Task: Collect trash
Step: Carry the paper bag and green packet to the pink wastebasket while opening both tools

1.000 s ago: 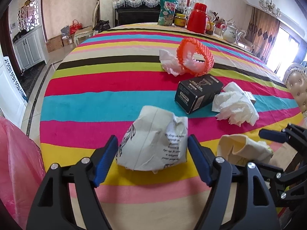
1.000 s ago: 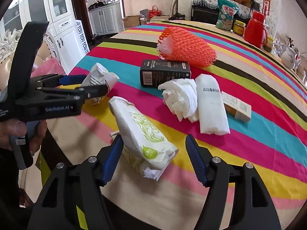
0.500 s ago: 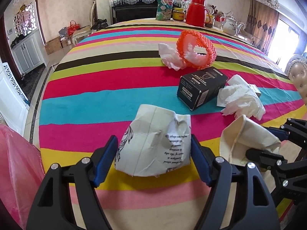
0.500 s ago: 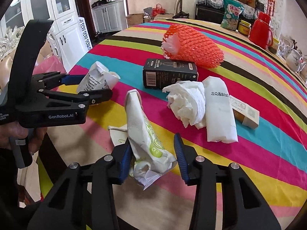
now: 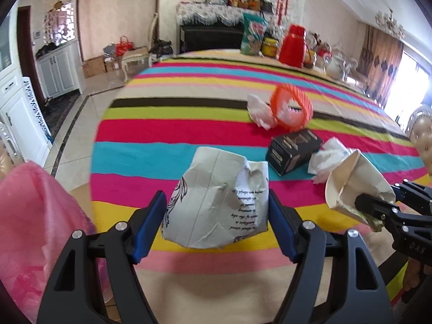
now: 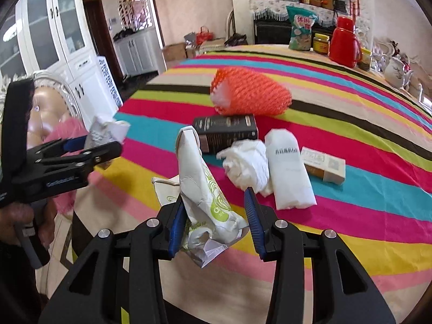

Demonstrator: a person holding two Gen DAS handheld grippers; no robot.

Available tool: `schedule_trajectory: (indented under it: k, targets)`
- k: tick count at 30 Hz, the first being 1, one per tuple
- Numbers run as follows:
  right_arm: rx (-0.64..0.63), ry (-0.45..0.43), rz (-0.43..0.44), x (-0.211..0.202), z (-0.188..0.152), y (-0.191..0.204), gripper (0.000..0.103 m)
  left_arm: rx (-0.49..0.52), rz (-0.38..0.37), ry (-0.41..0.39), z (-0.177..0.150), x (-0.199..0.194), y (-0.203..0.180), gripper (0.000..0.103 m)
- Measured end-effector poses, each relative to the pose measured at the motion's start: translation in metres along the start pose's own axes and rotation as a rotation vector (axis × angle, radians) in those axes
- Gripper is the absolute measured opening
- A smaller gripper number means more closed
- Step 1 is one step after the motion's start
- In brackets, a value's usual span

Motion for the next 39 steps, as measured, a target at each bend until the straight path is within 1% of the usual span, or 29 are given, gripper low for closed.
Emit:
schedule_trajectory:
  k: [6,13,23,30,36,39]
  targets:
    - [0.000,-0.030,-0.004,-0.004,0.012,0.013,0.040,-0.036,0.030,-0.050,-0.002,-0.030,0.022,0.072]
    - [-0.029,-0.046,0.003,-0.004,0.027,0.035,0.040,-0.092,0.071,-0.103,-0.005,-0.062,0.057,0.072]
    - [-0.094,-0.067,0.041,-0.005,0.051,0.076,0.040,-0.175,0.147,-0.178,-0.015,-0.108,0.114,0.072]
    - [-0.169,-0.088,0.091,-0.005,0.069,0.123,0.040,-0.258,0.212,-0.211,-0.030,-0.137,0.164,0.072]
    - [-0.237,-0.094,0.163,0.002,0.083,0.176,0.040,-0.312,0.247,-0.209,-0.042,-0.146,0.196,0.072]
    - [-0.273,-0.086,0.203,0.006,0.085,0.203,0.040,-0.334,0.262,-0.206,-0.049,-0.149,0.209,0.072]
Point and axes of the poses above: each gripper's, at about its wrist camera, not at the fingertips, and x roughly the way its jaws point, y to its left, z to its top, the point moved 5 cm from there along x, roughly the way its jaws point, and after that the axes turned 10 degrees about y, right-handed, at the moved point
